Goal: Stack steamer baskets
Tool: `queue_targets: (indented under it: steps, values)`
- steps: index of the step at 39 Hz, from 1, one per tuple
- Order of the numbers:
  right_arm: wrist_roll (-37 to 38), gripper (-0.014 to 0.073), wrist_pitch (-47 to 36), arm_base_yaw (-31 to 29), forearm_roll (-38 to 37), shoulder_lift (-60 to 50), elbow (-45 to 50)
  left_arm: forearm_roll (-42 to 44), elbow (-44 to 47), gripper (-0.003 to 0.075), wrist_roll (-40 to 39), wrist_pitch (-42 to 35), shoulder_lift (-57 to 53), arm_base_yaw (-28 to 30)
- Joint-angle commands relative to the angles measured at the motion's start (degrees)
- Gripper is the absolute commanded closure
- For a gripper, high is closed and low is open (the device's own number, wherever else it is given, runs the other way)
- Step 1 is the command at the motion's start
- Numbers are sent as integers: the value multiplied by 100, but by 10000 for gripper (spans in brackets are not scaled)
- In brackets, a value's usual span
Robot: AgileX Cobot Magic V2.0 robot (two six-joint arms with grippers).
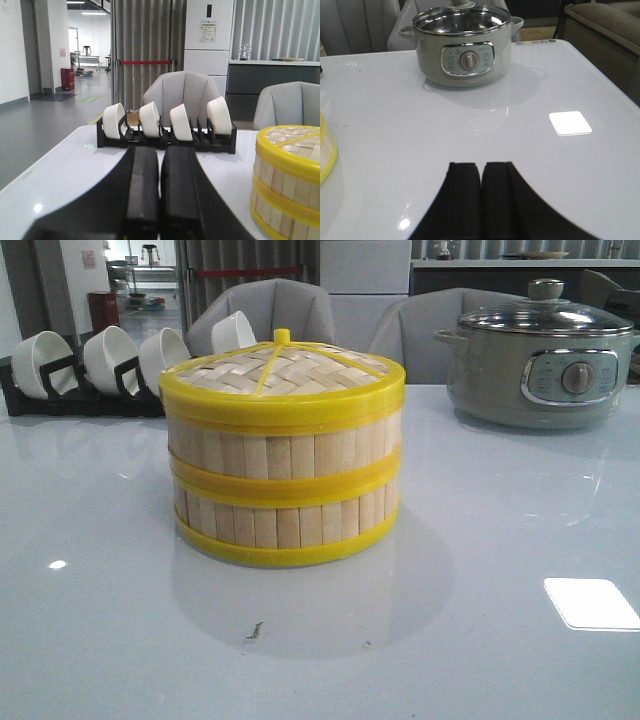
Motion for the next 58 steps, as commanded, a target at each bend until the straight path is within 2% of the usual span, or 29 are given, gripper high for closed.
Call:
queue_targets:
  steps: [1,7,58]
  values:
    - [-25,543,-478,-23,-57,52,-170,49,3,633,-21,-157,-98,74]
    - [-25,543,-480,-23,-57,56,-170,111,3,633,-21,34,-88,155]
    - [-25,543,-480,-23,-57,56,-170,401,3,633,-21,130,-77,158]
